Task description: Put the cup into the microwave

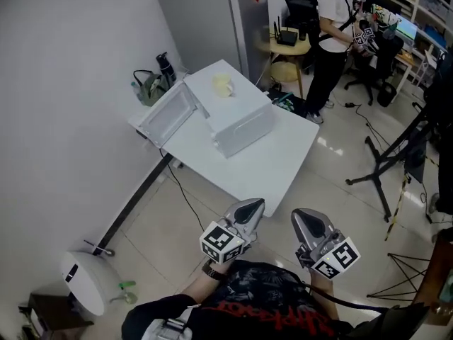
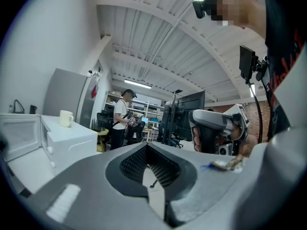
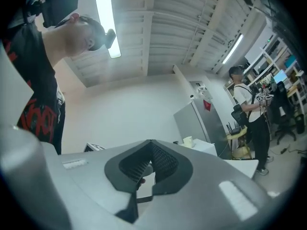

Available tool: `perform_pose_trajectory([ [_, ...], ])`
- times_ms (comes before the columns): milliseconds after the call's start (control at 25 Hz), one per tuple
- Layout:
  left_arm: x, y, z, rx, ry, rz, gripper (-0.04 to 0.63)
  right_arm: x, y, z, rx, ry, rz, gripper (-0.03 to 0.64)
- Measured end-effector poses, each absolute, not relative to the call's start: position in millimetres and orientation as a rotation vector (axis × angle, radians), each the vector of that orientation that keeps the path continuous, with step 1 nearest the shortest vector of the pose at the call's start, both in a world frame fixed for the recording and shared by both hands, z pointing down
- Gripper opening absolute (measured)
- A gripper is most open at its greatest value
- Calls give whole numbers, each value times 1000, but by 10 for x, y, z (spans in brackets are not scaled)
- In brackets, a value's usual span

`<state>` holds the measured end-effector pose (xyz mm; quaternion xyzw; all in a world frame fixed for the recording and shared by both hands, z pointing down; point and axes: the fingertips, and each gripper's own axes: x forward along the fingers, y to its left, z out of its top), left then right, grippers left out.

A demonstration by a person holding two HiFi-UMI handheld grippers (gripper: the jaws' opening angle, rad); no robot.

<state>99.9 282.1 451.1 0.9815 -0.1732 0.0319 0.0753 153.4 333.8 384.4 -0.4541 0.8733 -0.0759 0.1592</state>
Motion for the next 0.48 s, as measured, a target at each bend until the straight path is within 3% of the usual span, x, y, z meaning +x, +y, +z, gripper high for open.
perform_pose_trajectory([
  [400, 714, 1643, 4386, 2911, -688, -1, 4, 1420, 2041, 3734, -1284, 2506, -238, 0],
  [480, 624, 1421, 4377, 2900, -704, -11, 80, 1322, 1808, 3753, -1267, 2516, -265, 0],
])
